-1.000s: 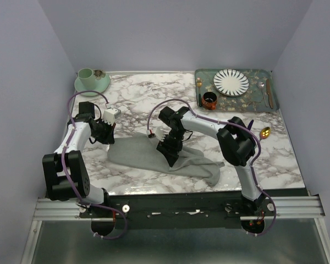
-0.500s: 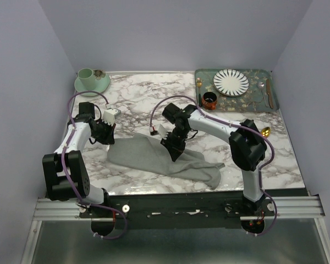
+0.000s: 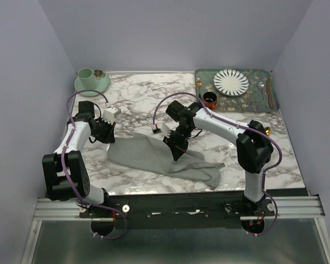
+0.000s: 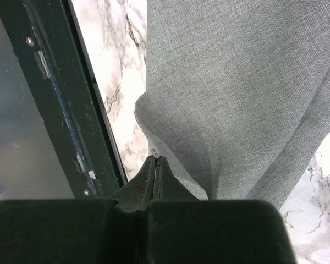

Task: Fold the napkin into a case and place the utensils inside
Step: Pick up the crumpled napkin from the center of the board.

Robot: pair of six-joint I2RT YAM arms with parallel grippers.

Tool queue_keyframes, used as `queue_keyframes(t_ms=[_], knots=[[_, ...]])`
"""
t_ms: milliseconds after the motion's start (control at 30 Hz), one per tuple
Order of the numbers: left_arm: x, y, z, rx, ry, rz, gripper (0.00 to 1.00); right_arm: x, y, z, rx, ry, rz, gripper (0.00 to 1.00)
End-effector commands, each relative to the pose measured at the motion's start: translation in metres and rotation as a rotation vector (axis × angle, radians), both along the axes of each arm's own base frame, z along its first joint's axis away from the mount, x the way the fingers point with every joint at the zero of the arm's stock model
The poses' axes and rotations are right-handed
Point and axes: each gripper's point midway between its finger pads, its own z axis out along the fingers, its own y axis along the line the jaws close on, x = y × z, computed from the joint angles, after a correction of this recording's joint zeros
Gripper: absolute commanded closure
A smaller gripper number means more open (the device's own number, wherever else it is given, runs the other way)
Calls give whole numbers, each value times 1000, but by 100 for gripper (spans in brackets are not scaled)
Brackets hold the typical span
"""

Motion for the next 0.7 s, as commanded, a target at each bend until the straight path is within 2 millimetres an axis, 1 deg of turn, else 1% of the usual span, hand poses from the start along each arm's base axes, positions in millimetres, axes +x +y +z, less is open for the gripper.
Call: queue_keyframes(t_ms=[0, 33, 133, 233, 267, 300, 367, 433, 533, 633, 667], knots=[[7, -5, 7, -39, -15, 5, 100, 3, 7, -9, 10, 8, 5, 99], [8, -6, 6, -47, -15, 7, 100, 4, 10, -14, 8, 16, 4, 99], [9, -7, 3, -54, -6, 10, 100, 4, 12, -24, 2, 33, 6, 99], [9, -6, 1, -52, -1, 10, 100, 2, 11, -33, -10, 54, 11, 83], [9, -6, 0, -53, 3, 12, 100, 0, 10, -37, -12, 64, 19, 67], [9, -6, 1, -54, 1, 11, 100, -2, 11, -37, -7, 72, 22, 62], [9, -7, 0, -56, 3, 9, 100, -3, 11, -41, -7, 93, 25, 59], [10, -7, -1, -57, 5, 10, 100, -7, 12, -48, -13, 123, 32, 59], [9, -7, -2, -58, 9, 12, 100, -5, 15, -54, -16, 137, 34, 58], [7, -7, -4, -56, 11, 13, 100, -5, 18, -55, -9, 147, 37, 58], [7, -7, -4, -55, 10, 10, 100, -5, 19, -54, -3, 152, 41, 55]])
